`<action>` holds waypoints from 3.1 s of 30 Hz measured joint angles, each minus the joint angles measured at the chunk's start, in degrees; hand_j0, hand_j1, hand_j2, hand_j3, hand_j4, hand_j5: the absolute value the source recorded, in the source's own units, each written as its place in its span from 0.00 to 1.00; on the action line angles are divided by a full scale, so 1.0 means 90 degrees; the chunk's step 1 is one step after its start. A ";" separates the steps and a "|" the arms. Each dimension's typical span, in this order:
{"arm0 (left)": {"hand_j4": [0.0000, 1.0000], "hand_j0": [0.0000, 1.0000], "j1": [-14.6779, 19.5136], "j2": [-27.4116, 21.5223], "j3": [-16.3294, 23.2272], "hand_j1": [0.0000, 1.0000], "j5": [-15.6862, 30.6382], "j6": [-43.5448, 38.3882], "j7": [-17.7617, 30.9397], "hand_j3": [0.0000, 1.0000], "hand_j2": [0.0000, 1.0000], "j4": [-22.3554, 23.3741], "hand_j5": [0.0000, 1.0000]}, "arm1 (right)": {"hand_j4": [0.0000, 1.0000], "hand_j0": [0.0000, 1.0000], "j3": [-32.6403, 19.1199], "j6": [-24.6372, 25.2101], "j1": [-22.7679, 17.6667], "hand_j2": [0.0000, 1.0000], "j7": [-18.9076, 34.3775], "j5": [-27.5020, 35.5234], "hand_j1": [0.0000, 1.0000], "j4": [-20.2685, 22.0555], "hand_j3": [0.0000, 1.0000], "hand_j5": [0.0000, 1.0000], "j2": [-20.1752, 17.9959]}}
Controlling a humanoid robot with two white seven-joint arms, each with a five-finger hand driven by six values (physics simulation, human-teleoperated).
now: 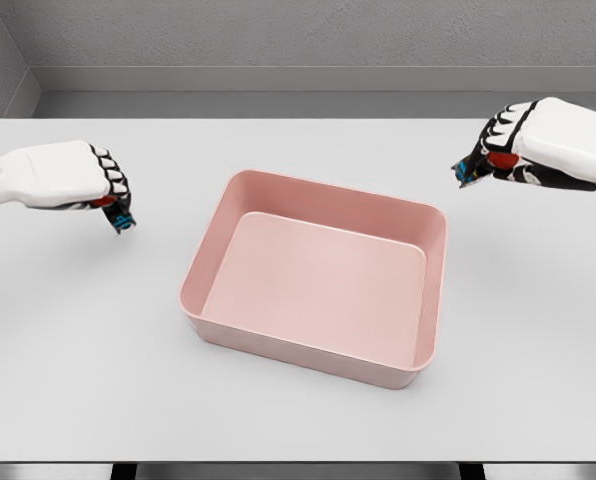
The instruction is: Put the industrial switch in the basket with both arms
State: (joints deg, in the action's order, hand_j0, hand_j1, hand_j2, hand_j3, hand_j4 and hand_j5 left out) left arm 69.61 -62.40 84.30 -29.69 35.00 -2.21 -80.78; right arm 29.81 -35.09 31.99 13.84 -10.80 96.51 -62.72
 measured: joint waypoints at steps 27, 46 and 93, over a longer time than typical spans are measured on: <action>0.51 0.51 0.0186 0.0476 -0.0353 0.51 0.0113 -0.0001 -0.0119 0.51 0.51 -0.0047 0.51 | 0.49 0.49 0.0657 -0.0001 -0.0166 0.49 -0.0020 0.0017 0.49 0.0182 0.49 0.49 0.0654; 0.51 0.51 0.0176 0.0948 -0.0446 0.51 0.0095 -0.0001 -0.0117 0.51 0.51 -0.0162 0.51 | 0.50 0.50 0.1158 0.0000 -0.0088 0.50 0.0063 0.0014 0.50 0.0223 0.50 0.50 0.0977; 1.00 1.00 0.0059 0.2052 -0.0608 1.00 -0.0070 0.0000 -0.0047 1.00 1.00 -0.0805 1.00 | 1.00 1.00 0.0335 0.0002 -0.0586 1.00 -0.0129 0.0024 1.00 0.0175 1.00 1.00 -0.0544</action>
State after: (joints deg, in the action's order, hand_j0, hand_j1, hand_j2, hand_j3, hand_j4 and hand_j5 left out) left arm 70.14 -43.93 78.83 -30.32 34.99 -2.63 -88.02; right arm 32.82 -35.07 26.72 12.68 -10.58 98.08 -67.62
